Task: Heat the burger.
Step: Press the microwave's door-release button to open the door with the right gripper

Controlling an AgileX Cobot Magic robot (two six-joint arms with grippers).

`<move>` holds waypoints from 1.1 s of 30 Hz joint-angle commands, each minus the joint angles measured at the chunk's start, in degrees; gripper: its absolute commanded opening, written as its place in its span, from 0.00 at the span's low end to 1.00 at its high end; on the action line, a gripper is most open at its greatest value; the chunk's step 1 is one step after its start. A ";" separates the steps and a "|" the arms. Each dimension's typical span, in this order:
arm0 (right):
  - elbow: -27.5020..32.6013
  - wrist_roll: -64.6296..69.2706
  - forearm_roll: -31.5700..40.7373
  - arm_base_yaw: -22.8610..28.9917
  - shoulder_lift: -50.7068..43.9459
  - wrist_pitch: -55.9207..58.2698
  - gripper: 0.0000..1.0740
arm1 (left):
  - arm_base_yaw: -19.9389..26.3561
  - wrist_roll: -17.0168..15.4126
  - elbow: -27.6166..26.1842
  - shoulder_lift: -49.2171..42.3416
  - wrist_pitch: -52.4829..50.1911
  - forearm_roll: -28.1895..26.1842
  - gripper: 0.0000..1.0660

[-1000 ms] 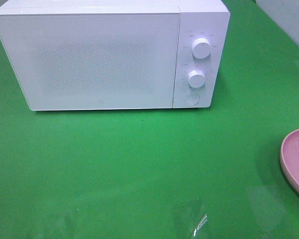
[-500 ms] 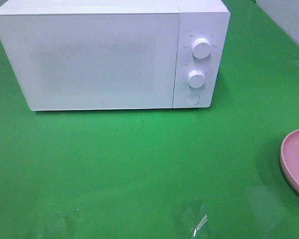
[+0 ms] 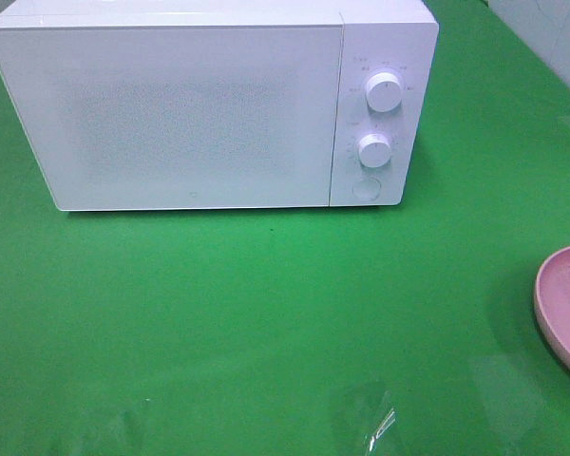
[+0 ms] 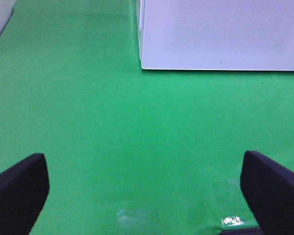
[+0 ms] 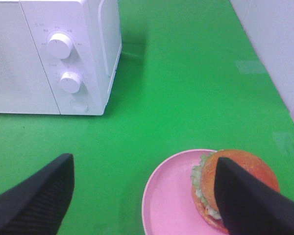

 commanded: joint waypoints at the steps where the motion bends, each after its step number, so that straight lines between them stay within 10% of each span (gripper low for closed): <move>1: 0.00 -0.06 -0.34 -0.17 4.13 -6.47 0.70 | -0.52 -0.11 0.00 -1.20 -0.97 0.06 0.92; 33: 0.06 -1.03 -4.35 -0.17 36.90 -40.34 0.70 | -0.52 -0.11 0.00 -1.20 -0.97 0.06 0.92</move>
